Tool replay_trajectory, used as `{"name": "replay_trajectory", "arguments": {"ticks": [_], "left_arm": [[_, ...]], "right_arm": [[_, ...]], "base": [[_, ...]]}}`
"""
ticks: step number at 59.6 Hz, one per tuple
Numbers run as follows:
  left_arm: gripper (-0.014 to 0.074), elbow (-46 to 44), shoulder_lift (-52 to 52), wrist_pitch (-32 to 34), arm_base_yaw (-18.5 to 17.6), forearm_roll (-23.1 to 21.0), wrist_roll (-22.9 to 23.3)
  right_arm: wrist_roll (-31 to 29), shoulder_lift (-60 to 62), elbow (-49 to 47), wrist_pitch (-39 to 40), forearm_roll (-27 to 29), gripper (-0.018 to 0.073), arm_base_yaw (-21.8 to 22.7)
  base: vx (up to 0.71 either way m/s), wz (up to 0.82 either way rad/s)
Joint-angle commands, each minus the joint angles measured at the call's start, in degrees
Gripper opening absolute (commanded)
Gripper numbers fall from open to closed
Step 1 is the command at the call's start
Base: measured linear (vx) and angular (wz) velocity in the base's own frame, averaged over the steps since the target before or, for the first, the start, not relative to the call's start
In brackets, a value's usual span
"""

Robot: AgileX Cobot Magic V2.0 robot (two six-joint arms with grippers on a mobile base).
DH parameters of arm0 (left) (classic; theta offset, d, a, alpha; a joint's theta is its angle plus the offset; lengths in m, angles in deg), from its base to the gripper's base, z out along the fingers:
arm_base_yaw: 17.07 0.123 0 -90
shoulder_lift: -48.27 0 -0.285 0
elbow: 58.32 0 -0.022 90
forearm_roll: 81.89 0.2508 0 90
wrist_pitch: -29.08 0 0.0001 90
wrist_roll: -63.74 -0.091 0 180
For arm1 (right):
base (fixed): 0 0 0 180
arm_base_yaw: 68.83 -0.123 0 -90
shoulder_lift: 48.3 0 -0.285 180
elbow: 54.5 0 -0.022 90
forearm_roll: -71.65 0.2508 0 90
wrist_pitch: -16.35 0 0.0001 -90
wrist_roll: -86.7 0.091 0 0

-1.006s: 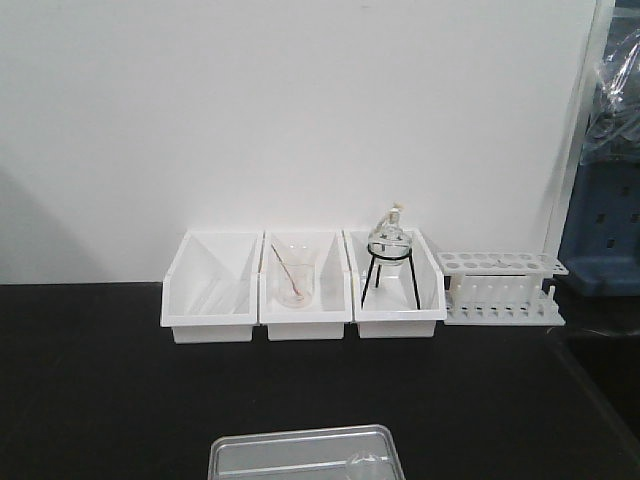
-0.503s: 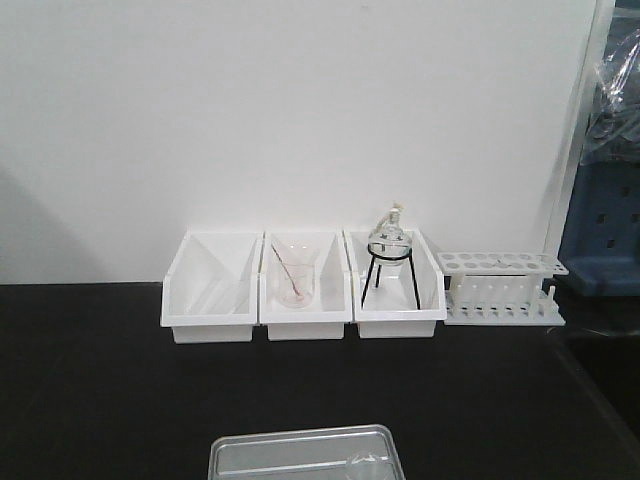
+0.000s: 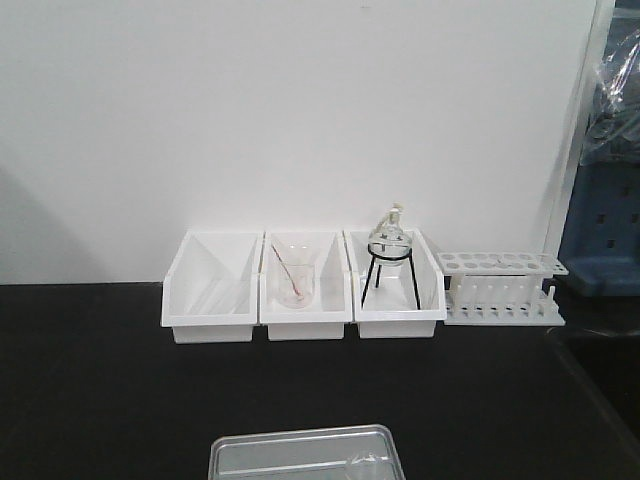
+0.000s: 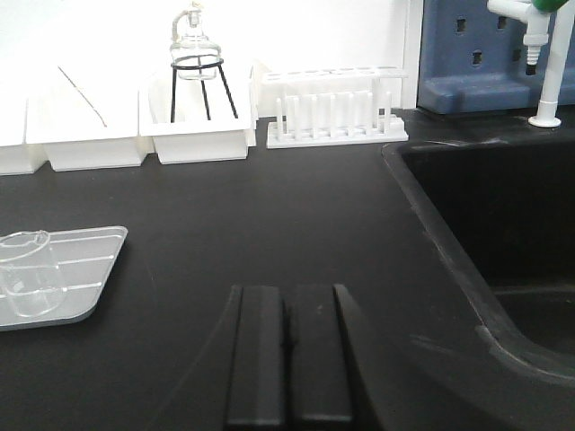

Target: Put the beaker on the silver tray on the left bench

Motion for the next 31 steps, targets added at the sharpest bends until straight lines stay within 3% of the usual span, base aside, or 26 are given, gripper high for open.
{"name": "replay_trajectory", "arguments": {"ticks": [1,31], "left_arm": [[0.0001,1.1,-0.4,4.3,-0.4,-0.1,0.1],[0.0001,1.1,-0.4,4.3,-0.4,-0.1,0.1]], "right_arm": [[0.2,0.7,0.3,5.0,-0.6,-0.0011,0.4],[0.2,0.7,0.3,5.0,-0.6,-0.0011,0.4]], "base": [[0.0,0.0],[0.0,0.0]]}}
